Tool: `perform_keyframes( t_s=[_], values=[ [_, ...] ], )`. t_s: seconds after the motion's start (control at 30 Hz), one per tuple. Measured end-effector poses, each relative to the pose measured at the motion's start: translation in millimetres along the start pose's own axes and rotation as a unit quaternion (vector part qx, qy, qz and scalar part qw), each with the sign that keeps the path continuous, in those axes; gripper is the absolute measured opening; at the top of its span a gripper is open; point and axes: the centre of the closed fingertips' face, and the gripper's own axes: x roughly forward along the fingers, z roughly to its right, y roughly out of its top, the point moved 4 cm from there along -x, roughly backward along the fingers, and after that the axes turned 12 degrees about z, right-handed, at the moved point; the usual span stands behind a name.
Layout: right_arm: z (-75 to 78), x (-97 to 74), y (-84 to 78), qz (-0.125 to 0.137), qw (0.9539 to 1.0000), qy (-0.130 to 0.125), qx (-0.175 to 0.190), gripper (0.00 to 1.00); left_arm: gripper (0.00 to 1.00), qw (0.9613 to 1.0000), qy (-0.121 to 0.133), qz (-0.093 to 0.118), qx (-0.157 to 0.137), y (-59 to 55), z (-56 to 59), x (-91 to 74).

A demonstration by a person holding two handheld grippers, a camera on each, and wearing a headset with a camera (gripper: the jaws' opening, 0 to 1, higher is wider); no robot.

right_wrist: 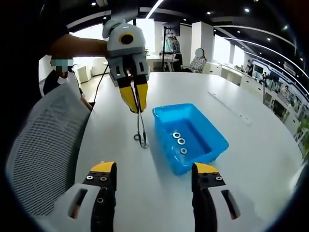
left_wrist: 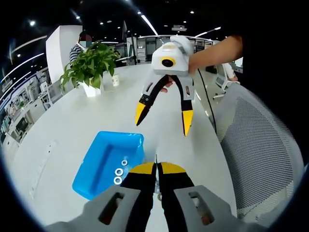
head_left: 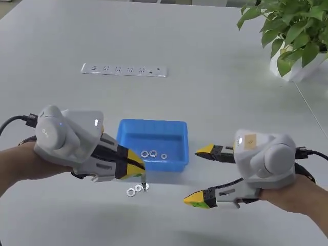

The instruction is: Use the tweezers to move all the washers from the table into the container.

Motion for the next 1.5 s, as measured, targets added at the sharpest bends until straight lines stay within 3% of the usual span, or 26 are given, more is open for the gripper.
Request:
perform_keyframes(
  t_s=[0.6,1.27,1.5],
  values=[
    [-14.8,49.4,14.8,0.011,0.9958,0.079,-0.045,0.33,0.06,0.9999,-0.007,-0.008,0.0,-1.0,-0.1,-0.6],
    [-18.1,87.5,9.6,-0.025,0.989,0.117,-0.087,0.2,0.06,0.9997,-0.018,-0.016,0.003,0.0,2.3,2.0],
    [-18.2,89.6,8.8,-0.03,0.9898,0.112,-0.083,0.11,0.06,0.9997,-0.018,-0.017,0.003,0.8,1.7,3.5]
  ],
)
